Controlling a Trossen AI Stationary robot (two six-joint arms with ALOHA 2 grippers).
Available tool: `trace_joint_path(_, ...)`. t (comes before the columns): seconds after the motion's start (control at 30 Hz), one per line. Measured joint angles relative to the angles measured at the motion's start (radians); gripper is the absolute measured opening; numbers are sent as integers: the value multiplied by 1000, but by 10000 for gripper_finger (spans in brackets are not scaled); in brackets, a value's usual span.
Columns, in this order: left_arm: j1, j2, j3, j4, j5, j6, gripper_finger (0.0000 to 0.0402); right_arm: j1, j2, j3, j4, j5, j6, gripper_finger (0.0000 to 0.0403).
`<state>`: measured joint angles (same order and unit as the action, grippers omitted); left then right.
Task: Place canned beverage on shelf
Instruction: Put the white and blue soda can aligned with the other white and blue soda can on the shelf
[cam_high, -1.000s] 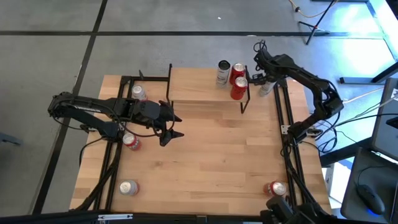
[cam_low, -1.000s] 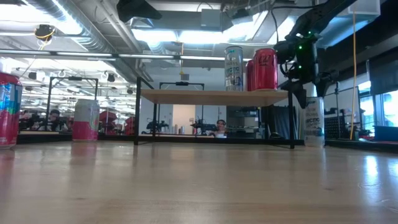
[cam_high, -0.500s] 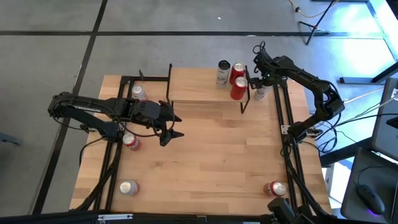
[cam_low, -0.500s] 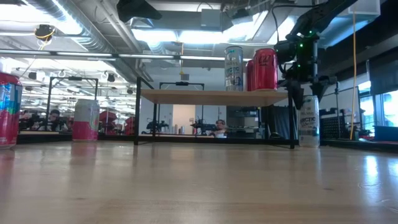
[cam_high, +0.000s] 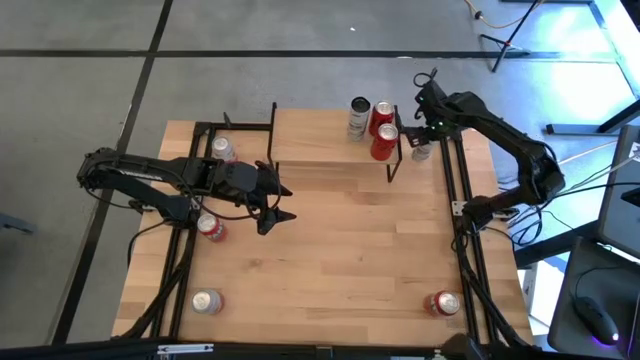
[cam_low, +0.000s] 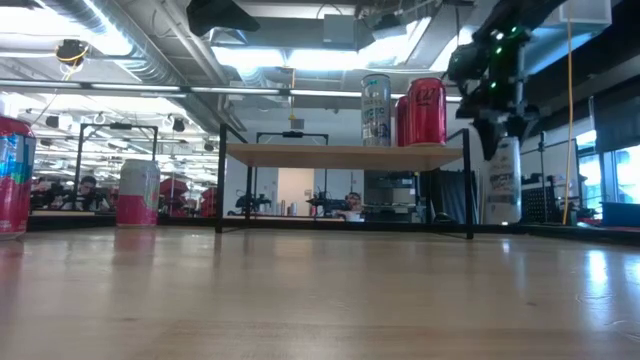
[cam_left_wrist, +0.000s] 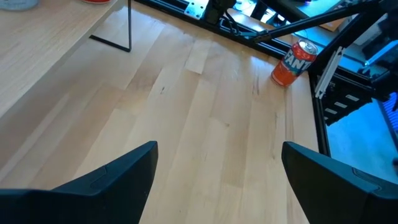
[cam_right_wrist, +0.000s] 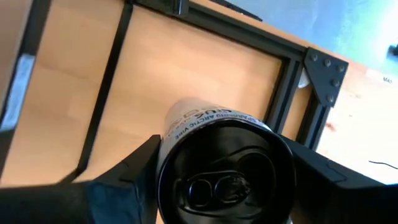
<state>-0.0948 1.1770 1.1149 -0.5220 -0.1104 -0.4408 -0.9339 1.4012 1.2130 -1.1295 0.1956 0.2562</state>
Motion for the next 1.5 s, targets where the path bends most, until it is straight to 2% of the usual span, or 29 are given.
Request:
trace_joint_path(0.13,0,0,0,0,0,-26,339,36,-77,0,-86,-5,2,233)
trace_joint_path(0.33,0,0,0,1,0,-27,339,142,-216,1,-168,-79,69,234)
trace_joint_path(0.6,-12,0,0,3,0,-28,339,407,-335,2,-325,-126,290,235)
trace_joint_path(0.8,-68,1,0,41,-19,-31,339,654,-352,3,-277,-162,384,235)
trace_joint_path(0.97,-128,1,0,104,-109,-51,339,857,-307,3,-90,-142,388,235)
trace_joint_path(1.17,-185,1,0,118,-190,-115,339,1013,-182,3,116,-121,299,235)
trace_joint_path(1.3,-219,12,0,111,-203,-171,339,1070,-62,25,206,-119,212,235)
trace_joint_path(1.5,-260,47,1,90,-214,-188,339,1070,144,134,141,-62,137,235)
